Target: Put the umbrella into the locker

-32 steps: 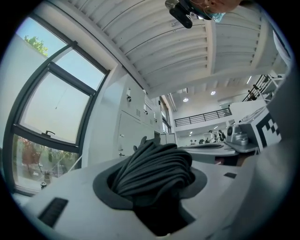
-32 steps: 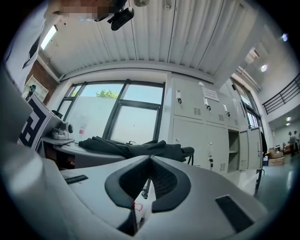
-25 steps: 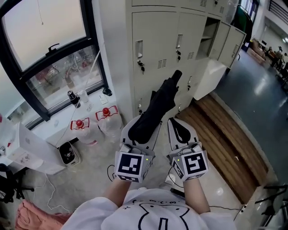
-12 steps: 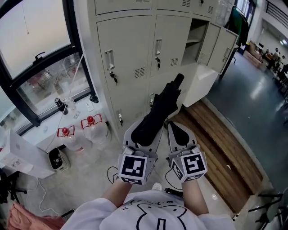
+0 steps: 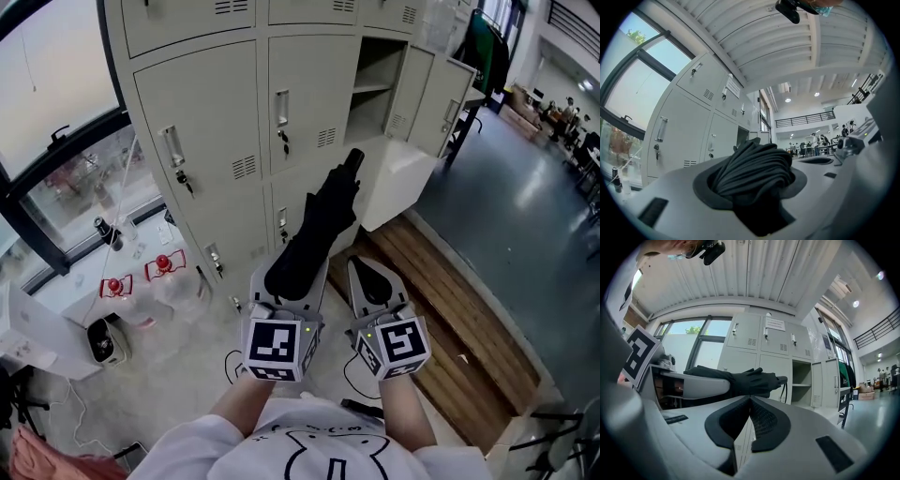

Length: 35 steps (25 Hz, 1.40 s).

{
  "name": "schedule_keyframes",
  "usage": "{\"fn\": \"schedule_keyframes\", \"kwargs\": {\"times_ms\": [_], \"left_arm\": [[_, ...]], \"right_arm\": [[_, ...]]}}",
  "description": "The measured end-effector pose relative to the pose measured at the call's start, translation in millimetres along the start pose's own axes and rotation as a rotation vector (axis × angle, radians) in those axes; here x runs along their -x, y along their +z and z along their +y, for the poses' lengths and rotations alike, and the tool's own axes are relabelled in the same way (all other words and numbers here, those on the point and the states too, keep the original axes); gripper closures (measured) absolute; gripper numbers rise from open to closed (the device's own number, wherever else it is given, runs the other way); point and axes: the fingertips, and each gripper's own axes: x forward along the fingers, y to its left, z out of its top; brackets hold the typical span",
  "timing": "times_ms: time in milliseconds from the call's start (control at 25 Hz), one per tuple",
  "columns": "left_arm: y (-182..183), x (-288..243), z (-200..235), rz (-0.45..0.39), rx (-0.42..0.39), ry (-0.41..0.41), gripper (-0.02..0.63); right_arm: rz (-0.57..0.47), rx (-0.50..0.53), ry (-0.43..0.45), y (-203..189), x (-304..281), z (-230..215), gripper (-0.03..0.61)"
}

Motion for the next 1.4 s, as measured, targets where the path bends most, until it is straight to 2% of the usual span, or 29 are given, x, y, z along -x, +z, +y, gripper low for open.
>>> {"fn": "schedule_keyframes", "kwargs": {"times_ms": [400,640,1040,1400], "left_arm": [[-21,-79,-25,0.023,0.005,-0.031,0.38],[-30,-133,-31,0.02,-0.011,-0.044,0.38],[-58,-241,-16,0.078,0.006,0.012,0.38],[-76,-337,7,0.097,0.009,0.041,0.38]], "right_arm": [[0.014,-0.02,-0.062,-24,-10,-74,0.552],[-0.004,-0.029,-0.081,-30,-37,-119,0.552],[0.017,-0.025,-0.077,-47,-103,-201,0.552],[0.039,-0.029,-0.071,-66,-173,-264,0.552]]}}
